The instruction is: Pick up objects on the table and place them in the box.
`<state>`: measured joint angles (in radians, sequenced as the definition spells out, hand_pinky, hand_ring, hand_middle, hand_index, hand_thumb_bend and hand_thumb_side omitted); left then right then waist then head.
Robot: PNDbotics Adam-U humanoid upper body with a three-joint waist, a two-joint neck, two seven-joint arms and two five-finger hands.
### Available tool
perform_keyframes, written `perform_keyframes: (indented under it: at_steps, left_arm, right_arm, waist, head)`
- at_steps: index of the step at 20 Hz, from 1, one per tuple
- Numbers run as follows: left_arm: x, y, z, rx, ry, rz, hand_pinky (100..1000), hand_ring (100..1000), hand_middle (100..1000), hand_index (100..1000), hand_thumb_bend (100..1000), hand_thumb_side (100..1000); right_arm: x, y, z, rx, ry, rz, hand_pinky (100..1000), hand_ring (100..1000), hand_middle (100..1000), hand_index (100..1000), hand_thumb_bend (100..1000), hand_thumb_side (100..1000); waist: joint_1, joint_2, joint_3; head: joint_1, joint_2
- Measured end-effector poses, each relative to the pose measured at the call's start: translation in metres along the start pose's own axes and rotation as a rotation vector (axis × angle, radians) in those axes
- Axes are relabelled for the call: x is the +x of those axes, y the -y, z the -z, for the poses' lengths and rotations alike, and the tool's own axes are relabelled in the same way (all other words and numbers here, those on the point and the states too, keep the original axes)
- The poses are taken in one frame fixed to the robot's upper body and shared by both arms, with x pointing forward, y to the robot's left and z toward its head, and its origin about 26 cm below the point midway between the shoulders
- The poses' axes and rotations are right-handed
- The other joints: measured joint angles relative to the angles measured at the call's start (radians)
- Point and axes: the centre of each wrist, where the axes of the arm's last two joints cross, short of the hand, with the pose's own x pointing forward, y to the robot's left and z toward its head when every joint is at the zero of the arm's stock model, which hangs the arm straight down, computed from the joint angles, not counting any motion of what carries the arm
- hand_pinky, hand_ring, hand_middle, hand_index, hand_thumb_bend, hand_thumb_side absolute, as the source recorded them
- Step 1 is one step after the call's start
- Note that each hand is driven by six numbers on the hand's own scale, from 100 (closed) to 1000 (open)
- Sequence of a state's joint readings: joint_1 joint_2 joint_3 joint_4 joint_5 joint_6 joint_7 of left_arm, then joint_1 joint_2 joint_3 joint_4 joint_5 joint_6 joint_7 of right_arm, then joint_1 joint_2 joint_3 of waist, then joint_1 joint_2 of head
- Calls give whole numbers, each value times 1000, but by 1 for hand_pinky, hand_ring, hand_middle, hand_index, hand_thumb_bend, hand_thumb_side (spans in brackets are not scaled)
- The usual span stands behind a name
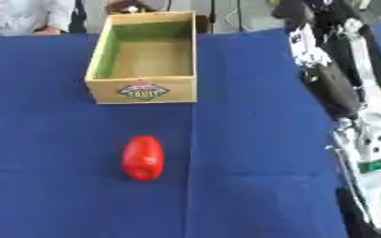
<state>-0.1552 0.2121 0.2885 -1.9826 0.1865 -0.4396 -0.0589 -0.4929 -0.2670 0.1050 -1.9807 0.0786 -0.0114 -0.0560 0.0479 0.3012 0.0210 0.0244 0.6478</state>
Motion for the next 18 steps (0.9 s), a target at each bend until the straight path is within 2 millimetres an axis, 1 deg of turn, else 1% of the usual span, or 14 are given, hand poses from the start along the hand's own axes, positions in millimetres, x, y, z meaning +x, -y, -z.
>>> perform_keyframes:
  at_steps: [1, 3, 6, 9, 14, 15, 16, 18]
  left_arm:
    - [1, -2, 3, -30, 2, 21, 364, 504, 610, 887, 784, 1000]
    - [4, -8, 10, -91, 11, 69, 363, 502, 609, 886, 797, 1000]
    - [8, -13, 22, -172, 26, 137, 366, 503, 614, 891, 862, 1000]
    - [13, -18, 36, -266, 38, 208, 370, 509, 620, 896, 884, 1000]
    - [22, -19, 58, -468, 47, 324, 395, 530, 642, 919, 873, 1000]
    - [23, -18, 62, -512, 50, 346, 406, 537, 651, 925, 863, 987]
    - [24, -17, 65, -557, 49, 367, 409, 539, 651, 922, 806, 928]
    - [26, -13, 69, -647, 36, 404, 424, 552, 666, 930, 810, 909]
  right_arm:
    - [0, 0, 0, 0, 0, 0, 940, 863, 625, 814, 100, 646]
    - [0, 0, 0, 1, -1, 0, 940, 863, 625, 814, 100, 647]
    - [0, 0, 0, 1, -1, 0, 940, 863, 624, 814, 100, 651]
    - [0, 0, 0, 3, -3, 0, 941, 863, 624, 814, 100, 651]
    - [0, -2, 0, 10, -4, 2, 941, 864, 624, 814, 100, 652]
    - [0, -2, 0, 12, -4, 3, 941, 864, 623, 814, 100, 651]
    - [0, -2, 0, 13, -4, 3, 942, 864, 623, 814, 100, 651]
    - [0, -2, 0, 16, -4, 3, 942, 864, 623, 814, 100, 651]
  waist:
    - [0, 0, 0]
    - [1, -1, -2]
    - [2, -2, -3]
    - [5, -2, -7]
    - [7, -2, -9]
    - [8, -2, -11]
    - [11, -2, -14]
    - [14, -2, -16]
  head:
    - [0, 0]
    - [0, 0]
    - [-1, 0]
    - [-1, 0]
    - [0, 0]
    - [0, 0]
    - [0, 0]
    - [1, 0]
